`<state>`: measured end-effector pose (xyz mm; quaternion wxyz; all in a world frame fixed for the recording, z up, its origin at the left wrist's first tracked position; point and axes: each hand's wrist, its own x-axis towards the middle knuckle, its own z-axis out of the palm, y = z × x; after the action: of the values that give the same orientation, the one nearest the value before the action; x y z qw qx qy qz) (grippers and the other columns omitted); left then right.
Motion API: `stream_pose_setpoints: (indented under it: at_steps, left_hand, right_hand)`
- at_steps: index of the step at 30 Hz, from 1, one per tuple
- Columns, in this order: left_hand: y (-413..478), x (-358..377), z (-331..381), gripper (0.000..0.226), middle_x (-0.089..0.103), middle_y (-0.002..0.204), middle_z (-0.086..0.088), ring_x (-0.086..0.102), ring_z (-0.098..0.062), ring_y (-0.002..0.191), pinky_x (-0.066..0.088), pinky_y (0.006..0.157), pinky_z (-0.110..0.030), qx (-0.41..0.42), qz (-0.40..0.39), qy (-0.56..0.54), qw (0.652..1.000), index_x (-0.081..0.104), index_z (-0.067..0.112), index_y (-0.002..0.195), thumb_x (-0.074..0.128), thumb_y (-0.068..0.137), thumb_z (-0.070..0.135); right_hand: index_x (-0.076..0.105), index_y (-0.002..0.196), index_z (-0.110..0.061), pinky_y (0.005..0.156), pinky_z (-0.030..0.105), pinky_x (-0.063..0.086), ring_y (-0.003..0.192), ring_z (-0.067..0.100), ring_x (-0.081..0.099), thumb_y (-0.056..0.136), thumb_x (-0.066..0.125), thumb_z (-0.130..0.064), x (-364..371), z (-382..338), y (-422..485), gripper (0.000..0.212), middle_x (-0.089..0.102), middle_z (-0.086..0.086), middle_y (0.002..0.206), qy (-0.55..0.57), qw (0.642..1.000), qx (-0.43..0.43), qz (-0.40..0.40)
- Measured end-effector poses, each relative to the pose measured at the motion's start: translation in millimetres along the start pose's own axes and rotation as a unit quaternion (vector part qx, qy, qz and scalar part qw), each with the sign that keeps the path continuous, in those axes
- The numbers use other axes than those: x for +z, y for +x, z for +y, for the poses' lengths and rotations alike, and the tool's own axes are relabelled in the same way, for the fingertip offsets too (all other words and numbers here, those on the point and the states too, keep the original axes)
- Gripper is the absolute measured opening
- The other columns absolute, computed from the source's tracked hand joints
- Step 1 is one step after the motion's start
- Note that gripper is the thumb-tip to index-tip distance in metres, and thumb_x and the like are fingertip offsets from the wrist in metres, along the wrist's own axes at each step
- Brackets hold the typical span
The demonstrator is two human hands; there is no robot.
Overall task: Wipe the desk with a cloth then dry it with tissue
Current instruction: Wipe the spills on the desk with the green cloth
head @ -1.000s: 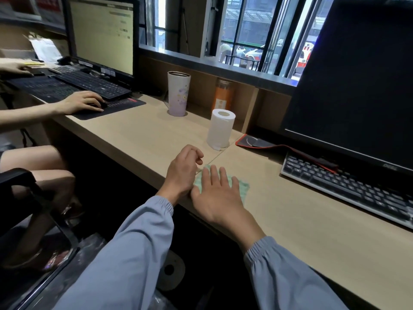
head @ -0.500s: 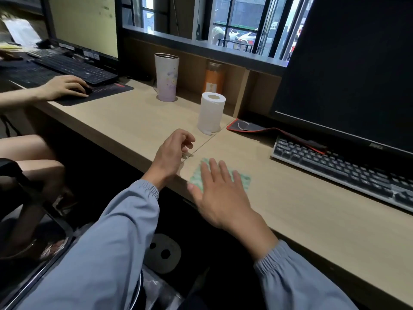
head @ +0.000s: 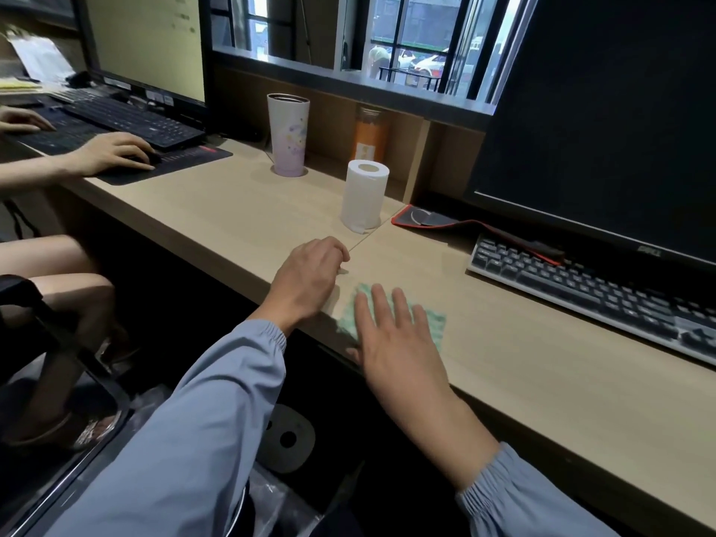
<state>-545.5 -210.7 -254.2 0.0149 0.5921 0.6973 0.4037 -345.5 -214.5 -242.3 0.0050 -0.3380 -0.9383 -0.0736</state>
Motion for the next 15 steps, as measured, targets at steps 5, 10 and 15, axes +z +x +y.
stream_pose_setpoints:
  at_steps: [5,10,15]
  left_hand:
    - [5.1,2.4,1.9,0.047,0.066,0.122,-0.007,0.060,-0.034,0.108,0.046,0.091,-0.045,0.038,-0.041,0.113,0.992,0.066,0.009,0.109,0.030,0.091,0.035]
    - [5.4,9.5,-0.6,0.060,0.063,0.125,0.007,0.054,-0.022,0.120,0.042,0.104,-0.046,-0.020,-0.087,0.126,0.988,0.063,0.036,0.114,0.015,0.087,0.059]
    - [-4.2,4.0,16.7,0.040,0.059,0.103,0.013,0.051,-0.013,0.104,0.040,0.095,-0.039,-0.055,-0.027,0.022,0.998,0.066,0.041,0.103,0.039,0.080,0.058]
  right_hand:
    - [0.002,0.162,-0.005,0.124,0.062,0.013,0.155,0.050,0.002,0.089,0.001,-0.010,-1.9,12.5,-23.7,0.073,-0.001,0.027,0.169,-0.020,1.000,0.015,0.000]
    - [0.010,0.159,-0.002,0.121,0.065,0.017,0.152,0.054,0.010,0.089,-0.010,-0.015,7.4,-3.6,7.4,0.074,0.008,0.027,0.169,-0.012,0.999,0.017,0.042]
    - [0.007,0.163,-0.005,0.123,0.059,0.015,0.155,0.049,0.010,0.102,0.039,-0.007,12.3,22.1,-22.8,0.070,-0.003,0.017,0.170,0.005,0.999,-0.009,0.049]
